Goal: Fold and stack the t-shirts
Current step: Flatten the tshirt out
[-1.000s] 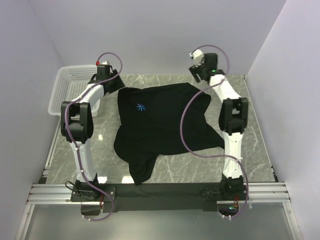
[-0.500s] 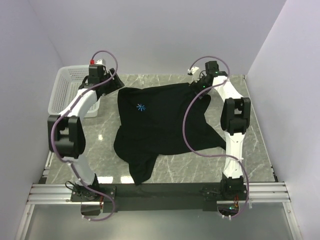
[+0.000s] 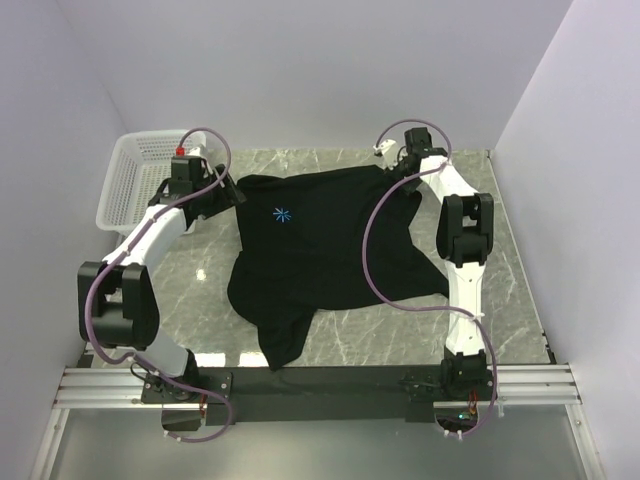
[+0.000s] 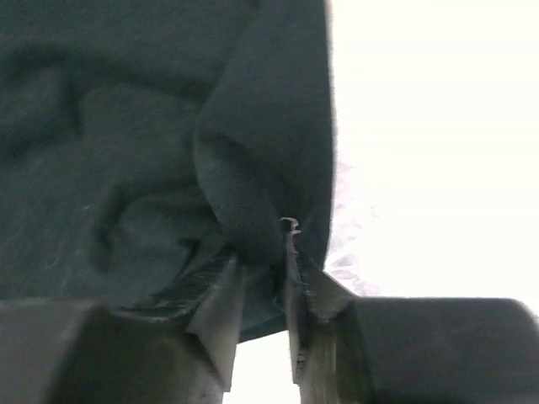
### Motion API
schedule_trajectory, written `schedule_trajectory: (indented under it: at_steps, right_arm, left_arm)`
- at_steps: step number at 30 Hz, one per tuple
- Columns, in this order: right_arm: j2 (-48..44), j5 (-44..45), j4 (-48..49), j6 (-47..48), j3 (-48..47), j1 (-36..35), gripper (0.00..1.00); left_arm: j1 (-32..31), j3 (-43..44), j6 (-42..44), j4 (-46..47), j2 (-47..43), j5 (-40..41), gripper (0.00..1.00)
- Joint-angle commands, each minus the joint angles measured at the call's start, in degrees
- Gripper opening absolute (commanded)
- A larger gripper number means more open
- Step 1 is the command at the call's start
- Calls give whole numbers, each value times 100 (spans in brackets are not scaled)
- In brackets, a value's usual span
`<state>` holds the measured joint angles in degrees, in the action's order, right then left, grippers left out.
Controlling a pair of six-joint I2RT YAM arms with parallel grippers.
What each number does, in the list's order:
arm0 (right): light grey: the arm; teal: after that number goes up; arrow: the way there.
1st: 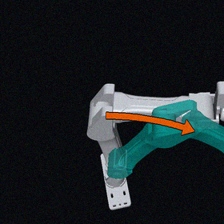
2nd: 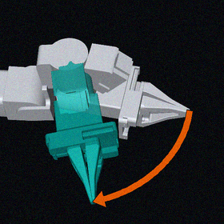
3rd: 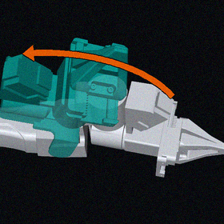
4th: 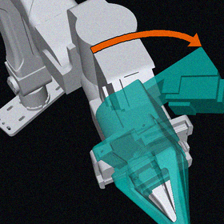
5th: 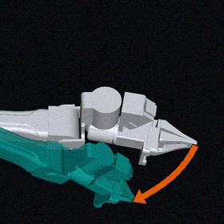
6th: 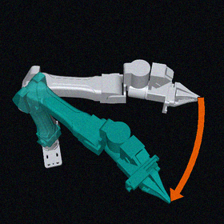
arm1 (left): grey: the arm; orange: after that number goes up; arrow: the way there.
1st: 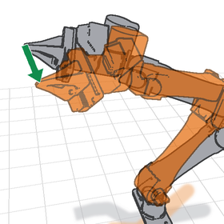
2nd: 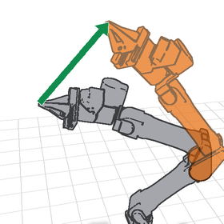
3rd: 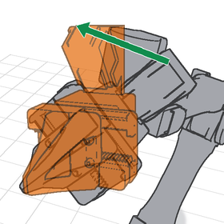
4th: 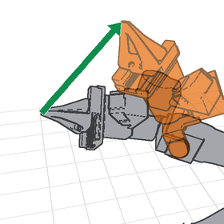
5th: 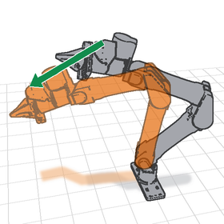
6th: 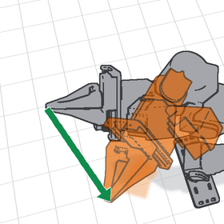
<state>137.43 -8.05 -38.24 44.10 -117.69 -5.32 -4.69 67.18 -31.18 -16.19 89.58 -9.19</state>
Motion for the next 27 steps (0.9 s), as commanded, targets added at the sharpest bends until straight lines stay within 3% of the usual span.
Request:
schedule_trajectory:
  at_steps: [1, 5, 6, 7, 19, 21, 23, 26, 27]
  right_arm:
    - [-242, 322, 729, -514, -8, 101, 29]
    - [-173, 392, 862, -1051, -254, 259, 19]
    - [-155, 514, 905, -1191, -359, 338, 10]
    - [-111, 507, 862, -1402, -456, 374, 8]
    - [100, 436, 862, -2177, -659, 919, 0]
    - [170, 690, 879, -2317, -659, 954, 15]
    - [241, 971, 880, -2431, -694, 1041, 41]
    - [118, 1130, 984, -2678, -589, 1199, 58]
    - [48, 1105, 994, -2748, -554, 1244, 59]
  left_arm:
    - [3, -117, -37, 28, -345, -48, 71]
    - [3, -205, -29, 10, -380, -65, 71]
    - [3, -231, -29, 19, -389, -74, 71]
    - [3, -275, -46, 28, -389, -91, 71]
    - [3, -363, -169, 80, -178, -416, 71]
    - [-15, -398, -222, 124, -99, -522, 71]
    - [-41, -416, -248, 151, -72, -540, 71]
    - [-93, -460, -266, 168, -72, -522, 71]
    - [-102, -486, -257, 160, -72, -531, 71]
